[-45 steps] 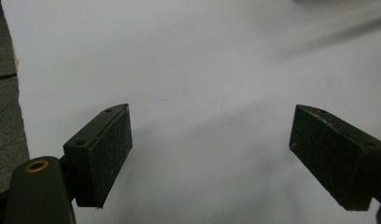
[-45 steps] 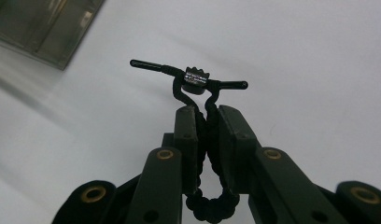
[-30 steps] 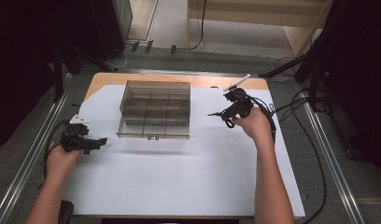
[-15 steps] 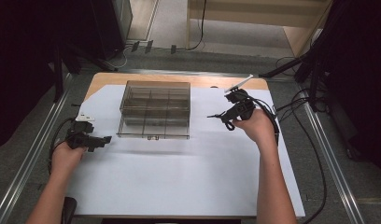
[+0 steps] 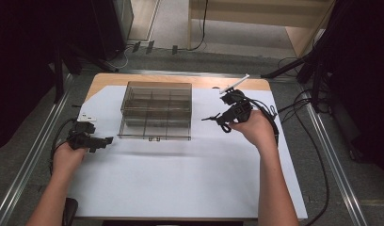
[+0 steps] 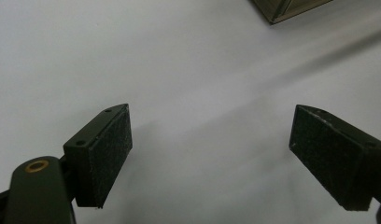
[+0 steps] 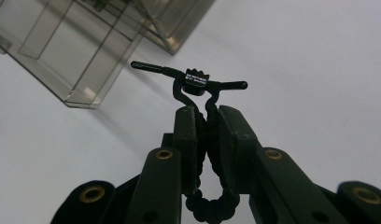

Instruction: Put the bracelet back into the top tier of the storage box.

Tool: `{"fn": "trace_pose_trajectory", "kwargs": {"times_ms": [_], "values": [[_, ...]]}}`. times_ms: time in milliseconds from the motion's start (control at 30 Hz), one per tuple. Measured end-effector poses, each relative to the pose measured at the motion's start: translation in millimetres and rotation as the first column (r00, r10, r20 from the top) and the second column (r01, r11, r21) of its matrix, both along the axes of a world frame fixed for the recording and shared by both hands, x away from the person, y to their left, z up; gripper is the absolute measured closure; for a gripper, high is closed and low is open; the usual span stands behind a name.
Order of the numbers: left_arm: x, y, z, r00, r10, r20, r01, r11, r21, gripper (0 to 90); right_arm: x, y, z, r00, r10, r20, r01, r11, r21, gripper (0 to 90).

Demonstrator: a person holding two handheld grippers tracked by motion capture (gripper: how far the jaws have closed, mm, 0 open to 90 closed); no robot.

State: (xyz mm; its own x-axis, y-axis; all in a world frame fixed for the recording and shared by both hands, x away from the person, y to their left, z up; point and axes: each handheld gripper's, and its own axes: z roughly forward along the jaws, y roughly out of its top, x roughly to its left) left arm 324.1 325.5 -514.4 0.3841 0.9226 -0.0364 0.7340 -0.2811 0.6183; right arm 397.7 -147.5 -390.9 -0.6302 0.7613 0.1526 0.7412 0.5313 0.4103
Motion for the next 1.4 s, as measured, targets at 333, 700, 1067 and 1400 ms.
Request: {"fn": "trace_pose_trajectory", "kwargs": {"times_ms": [333, 700, 1067, 1400], "values": [[-3.7, 3.2, 0.1, 0.9999, 0.011, 0.0, -0.011, 0.9999, 0.002, 14.4, -6.1, 19.0, 3.8, 0.9978, 0.064, 0.016, -0.064, 0.998, 0.004, 78.7], [-11.9, 11.0, -0.3, 0.9993, 0.038, 0.0, -0.038, 0.9993, 0.005, 14.4, -11.4, 44.8, 6.9, 0.9889, 0.147, 0.021, -0.147, 0.989, 0.005, 78.6], [-18.3, 16.6, -0.6, 0.9984, 0.056, 0.0, -0.056, 0.9984, 0.001, 14.4, -12.4, 65.7, 4.4, 0.9804, 0.197, 0.006, -0.197, 0.98, 0.017, 78.6], [-23.2, 20.5, -0.8, 0.9974, 0.072, -0.001, -0.072, 0.9974, 0.005, 14.4, -12.6, 86.5, 0.2, 0.9726, 0.232, -0.009, -0.232, 0.972, 0.027, 78.6]]}}
